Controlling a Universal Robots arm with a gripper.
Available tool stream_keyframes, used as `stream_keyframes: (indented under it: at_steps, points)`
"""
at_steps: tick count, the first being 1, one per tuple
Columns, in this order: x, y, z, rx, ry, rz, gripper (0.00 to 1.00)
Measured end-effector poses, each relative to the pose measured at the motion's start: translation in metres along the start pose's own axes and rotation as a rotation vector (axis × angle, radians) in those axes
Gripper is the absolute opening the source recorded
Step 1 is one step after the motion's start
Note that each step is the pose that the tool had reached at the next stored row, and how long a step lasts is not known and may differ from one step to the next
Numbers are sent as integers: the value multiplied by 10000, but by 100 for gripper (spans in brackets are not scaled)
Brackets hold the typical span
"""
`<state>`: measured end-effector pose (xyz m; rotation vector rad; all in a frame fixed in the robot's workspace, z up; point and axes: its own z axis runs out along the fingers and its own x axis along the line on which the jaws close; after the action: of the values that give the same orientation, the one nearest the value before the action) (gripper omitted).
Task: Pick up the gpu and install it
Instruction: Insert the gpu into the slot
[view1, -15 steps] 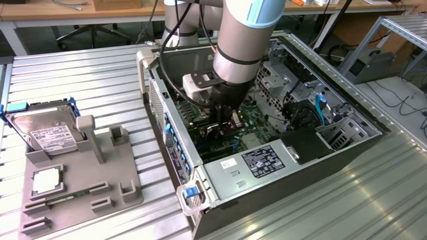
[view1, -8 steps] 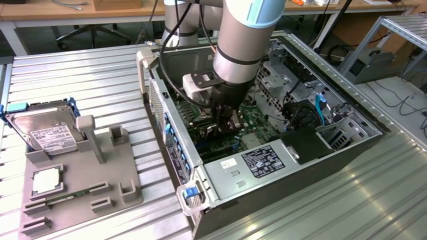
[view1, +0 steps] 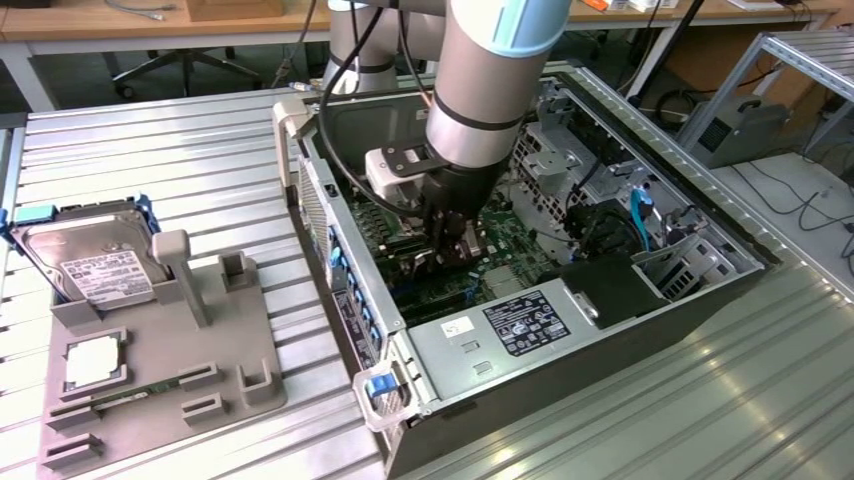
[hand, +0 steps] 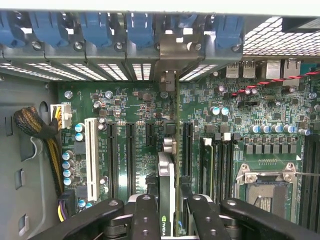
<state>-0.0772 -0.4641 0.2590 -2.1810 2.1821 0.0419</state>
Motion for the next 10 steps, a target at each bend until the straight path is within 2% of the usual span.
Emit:
stream_keyframes:
  at_steps: [10]
  points:
    - [0, 8, 24, 10, -12, 0, 27]
